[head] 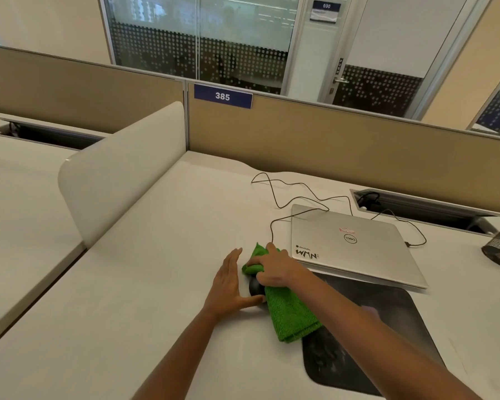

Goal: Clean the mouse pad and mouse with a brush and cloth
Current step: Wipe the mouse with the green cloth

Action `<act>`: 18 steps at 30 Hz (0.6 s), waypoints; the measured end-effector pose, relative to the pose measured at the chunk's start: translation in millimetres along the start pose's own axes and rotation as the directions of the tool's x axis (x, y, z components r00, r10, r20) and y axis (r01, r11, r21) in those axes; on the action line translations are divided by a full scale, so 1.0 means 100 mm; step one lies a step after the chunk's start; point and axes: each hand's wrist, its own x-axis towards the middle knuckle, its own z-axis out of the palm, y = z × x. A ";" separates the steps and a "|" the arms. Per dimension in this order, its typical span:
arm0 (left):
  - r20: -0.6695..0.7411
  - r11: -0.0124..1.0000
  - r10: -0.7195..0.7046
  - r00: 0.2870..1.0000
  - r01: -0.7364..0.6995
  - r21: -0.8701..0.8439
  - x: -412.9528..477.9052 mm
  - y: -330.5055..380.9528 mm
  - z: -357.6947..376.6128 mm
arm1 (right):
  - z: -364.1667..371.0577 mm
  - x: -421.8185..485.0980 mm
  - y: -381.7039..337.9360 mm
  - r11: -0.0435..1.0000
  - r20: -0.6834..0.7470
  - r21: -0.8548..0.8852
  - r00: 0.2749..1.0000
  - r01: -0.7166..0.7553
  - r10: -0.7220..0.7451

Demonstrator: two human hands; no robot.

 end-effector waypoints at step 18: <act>0.031 0.992 0.038 0.999 -0.041 0.116 -0.04 -0.08 0.06 | 0.22 -0.49 0.13 0.905 -0.117 0.421 0.993 0.065 -0.017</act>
